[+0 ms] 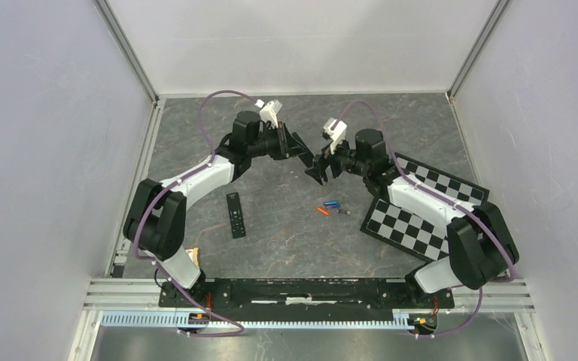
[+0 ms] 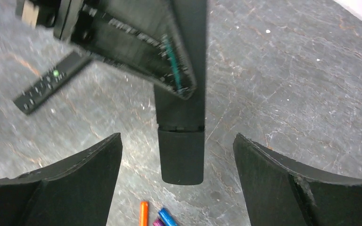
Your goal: Load the batteries into the remote control
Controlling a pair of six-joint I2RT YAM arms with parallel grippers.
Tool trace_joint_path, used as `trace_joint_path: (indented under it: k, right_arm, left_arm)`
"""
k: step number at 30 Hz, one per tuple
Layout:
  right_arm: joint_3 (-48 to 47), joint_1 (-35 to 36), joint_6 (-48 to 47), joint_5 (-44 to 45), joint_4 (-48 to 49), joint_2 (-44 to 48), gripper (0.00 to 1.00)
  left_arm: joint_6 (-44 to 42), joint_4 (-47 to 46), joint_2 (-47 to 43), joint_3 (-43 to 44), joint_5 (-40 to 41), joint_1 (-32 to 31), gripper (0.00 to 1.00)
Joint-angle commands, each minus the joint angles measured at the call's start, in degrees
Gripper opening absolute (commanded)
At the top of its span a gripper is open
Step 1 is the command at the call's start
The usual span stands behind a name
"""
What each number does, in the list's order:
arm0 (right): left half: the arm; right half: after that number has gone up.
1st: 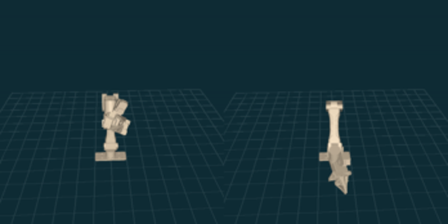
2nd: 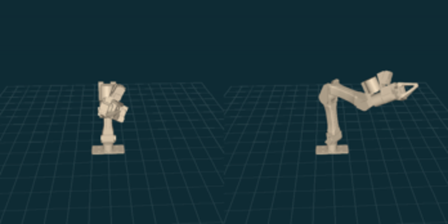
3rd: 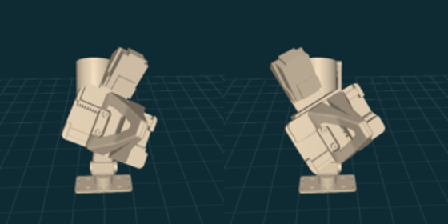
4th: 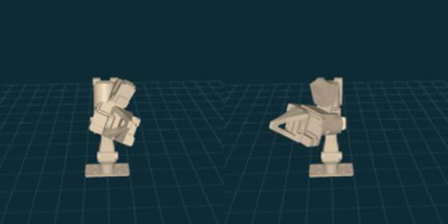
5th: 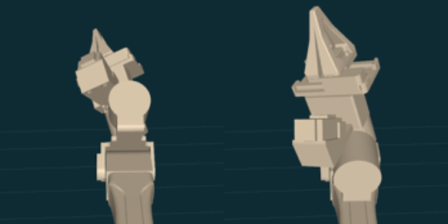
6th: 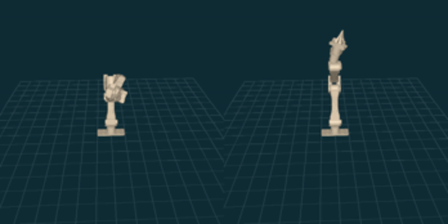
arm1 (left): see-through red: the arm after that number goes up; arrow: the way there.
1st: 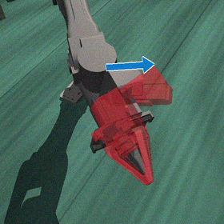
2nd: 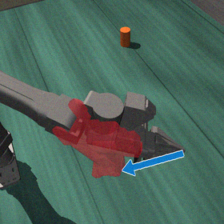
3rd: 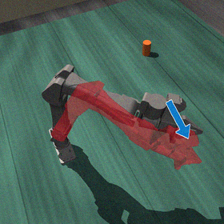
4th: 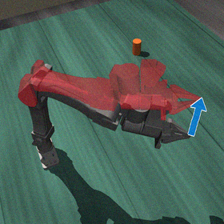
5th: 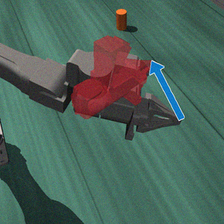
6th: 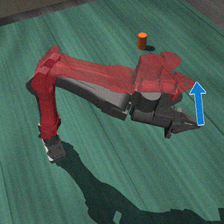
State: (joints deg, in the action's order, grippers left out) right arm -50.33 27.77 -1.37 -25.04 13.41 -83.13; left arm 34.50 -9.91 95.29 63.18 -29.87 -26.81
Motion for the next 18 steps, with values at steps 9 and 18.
trace_joint_path:
  k: [9, 18]
  right_arm:
    - [-0.2, 1.6, -13.7, 0.1, -4.9, -3.3, 0.62]
    - [3.2, 1.5, -10.8, 5.0, -1.0, -3.8, 0.52]
  left_arm:
    - [-2.5, 1.3, 1.9, 2.3, -3.1, 0.0, 0.02]
    - [-0.4, 0.8, 2.7, 0.3, 7.4, 0.0, 0.02]
